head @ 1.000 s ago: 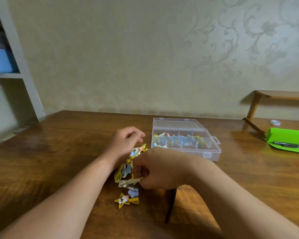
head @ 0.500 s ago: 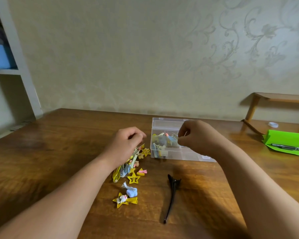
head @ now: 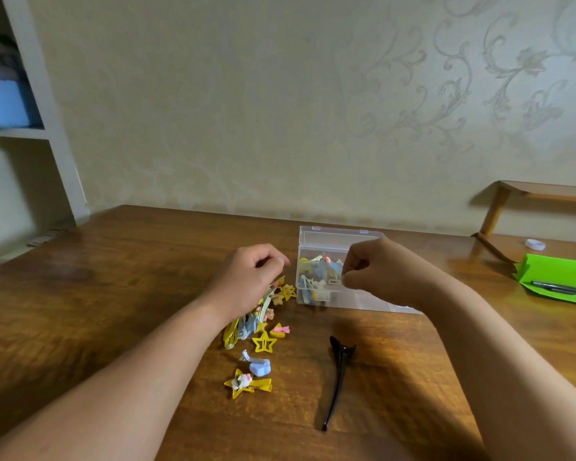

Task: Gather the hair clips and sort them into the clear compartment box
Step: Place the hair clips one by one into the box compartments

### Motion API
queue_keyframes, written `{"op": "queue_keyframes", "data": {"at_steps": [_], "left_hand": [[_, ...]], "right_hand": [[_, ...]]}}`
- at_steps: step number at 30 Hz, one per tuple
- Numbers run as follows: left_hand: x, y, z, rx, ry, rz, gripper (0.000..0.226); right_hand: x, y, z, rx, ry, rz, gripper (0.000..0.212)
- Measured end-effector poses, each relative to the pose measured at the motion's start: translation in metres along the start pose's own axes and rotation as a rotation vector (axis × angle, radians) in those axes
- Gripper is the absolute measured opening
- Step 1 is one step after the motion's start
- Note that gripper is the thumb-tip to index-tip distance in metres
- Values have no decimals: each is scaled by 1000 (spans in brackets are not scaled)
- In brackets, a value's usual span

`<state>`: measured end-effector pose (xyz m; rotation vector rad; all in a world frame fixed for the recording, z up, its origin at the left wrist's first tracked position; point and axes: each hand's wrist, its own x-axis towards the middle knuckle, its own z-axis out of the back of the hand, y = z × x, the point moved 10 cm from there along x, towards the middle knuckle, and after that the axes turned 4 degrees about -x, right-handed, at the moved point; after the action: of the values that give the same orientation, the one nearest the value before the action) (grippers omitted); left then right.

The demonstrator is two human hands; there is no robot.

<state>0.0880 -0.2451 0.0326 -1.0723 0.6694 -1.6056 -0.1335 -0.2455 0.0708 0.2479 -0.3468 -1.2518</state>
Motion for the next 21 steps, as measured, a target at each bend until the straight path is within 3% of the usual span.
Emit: {"op": "queue_keyframes", "data": {"at_steps": [4,9,13,18,21], "left_hand": [[0,1,-2,1,12,2,25],[0,2,-3,16,19,2,25],[-1,1,-3,22,24,-2,25],[0,-1,-2,18,18,-1,24],[1,2,-1,-20,21,10,23]], "right_hand": [[3,-4,-9,25,-19,-25,7],[3,-6,-18,79,25,-58,29],[4,-5,-13,137,-27,-34,28],[-5,31,16,139,-211,133,11],[-14,66,3,150,-108,275,9]]}}
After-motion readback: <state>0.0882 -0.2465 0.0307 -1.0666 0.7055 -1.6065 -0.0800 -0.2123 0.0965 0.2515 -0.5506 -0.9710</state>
